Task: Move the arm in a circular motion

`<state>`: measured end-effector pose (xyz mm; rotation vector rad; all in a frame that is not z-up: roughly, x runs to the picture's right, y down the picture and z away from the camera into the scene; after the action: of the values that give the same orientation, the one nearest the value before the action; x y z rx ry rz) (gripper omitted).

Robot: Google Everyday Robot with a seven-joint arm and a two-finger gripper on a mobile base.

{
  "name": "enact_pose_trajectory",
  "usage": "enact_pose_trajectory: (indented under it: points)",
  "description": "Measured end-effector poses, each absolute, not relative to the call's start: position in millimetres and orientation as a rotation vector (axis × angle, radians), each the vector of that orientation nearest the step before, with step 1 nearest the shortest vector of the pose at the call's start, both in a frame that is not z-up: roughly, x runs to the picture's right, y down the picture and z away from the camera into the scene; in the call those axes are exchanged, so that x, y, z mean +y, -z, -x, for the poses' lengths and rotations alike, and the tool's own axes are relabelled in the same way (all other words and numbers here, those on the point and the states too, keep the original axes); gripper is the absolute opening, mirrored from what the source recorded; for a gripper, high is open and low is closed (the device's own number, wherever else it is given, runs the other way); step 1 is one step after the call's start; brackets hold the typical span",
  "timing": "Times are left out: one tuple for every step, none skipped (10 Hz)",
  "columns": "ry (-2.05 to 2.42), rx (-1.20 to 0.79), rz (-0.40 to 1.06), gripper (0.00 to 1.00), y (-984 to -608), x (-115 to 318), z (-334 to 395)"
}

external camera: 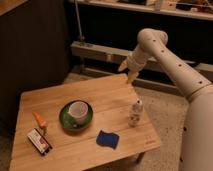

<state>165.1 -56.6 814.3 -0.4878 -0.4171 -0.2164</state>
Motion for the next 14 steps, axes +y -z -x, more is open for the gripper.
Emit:
enact_pose_trajectory:
  points:
    - [0.154,-0.385,0.513,0.6,-815.0,-39.3,-196.7]
    - [0.119,-0.365,0.527,0.6,-813.5,-29.0,-214.0]
    - [0.081,-0.341,0.541,0.6,-809.9,-16.3,-233.6]
    - [0.045,-0.313,0.554,0.6,-804.5,-1.9,-254.3]
    - [0.009,-0.269,0.572,0.6,-793.3,19.0,-278.8]
    - [-0.012,-0.229,0.585,0.6,-781.2,36.6,-293.5]
    - [-0.022,-0.202,0.593,0.6,-768.6,52.2,-301.1]
    - [-0.009,-0.163,0.596,0.6,-738.2,77.4,-305.6]
    - [0.008,-0.144,0.594,0.6,-719.0,89.4,-303.7]
    - [0.044,-0.127,0.587,0.6,-695.2,99.4,-295.1]
    - [0.099,-0.109,0.572,0.6,-662.7,105.7,-280.0]
    - [0.156,-0.105,0.554,0.6,-632.4,105.4,-262.0]
    - [0.207,-0.113,0.542,0.6,-612.2,101.9,-246.1]
    - [0.286,-0.147,0.532,0.6,-590.7,95.2,-220.5]
